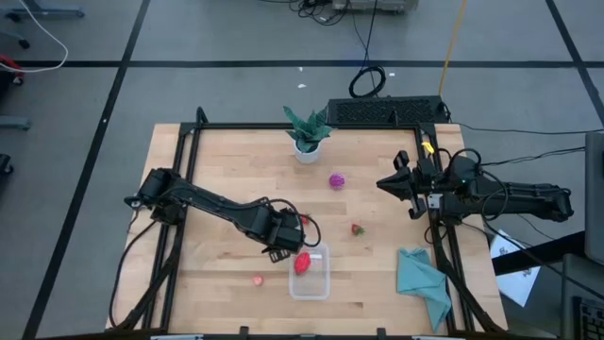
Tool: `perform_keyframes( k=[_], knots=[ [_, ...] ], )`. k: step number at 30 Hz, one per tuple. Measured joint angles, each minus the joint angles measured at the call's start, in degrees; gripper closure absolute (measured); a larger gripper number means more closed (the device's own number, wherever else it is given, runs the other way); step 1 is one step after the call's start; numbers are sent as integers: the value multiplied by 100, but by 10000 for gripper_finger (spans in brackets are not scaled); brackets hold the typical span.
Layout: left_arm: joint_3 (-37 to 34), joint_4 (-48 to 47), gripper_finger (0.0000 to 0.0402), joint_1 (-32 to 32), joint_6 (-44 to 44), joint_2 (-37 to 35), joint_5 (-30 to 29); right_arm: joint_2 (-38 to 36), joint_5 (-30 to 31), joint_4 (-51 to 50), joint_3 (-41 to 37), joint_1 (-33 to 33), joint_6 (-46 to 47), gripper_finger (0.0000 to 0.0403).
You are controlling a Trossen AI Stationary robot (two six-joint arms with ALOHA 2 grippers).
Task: Pick and placing Produce into tupperware
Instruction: Put the purple grapes into the transparent container
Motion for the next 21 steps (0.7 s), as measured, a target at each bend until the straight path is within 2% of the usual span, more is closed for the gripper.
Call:
perform_keyframes(
  k=[10, 21],
  knots=[
    [-618, 705, 108, 108, 141, 0, 282, 2, 0, -23, -1, -1, 1, 385],
    [-784, 1189, 108, 376, 772, 2, 588, 2, 0, -23, -2, -2, 1, 385]
  ],
)
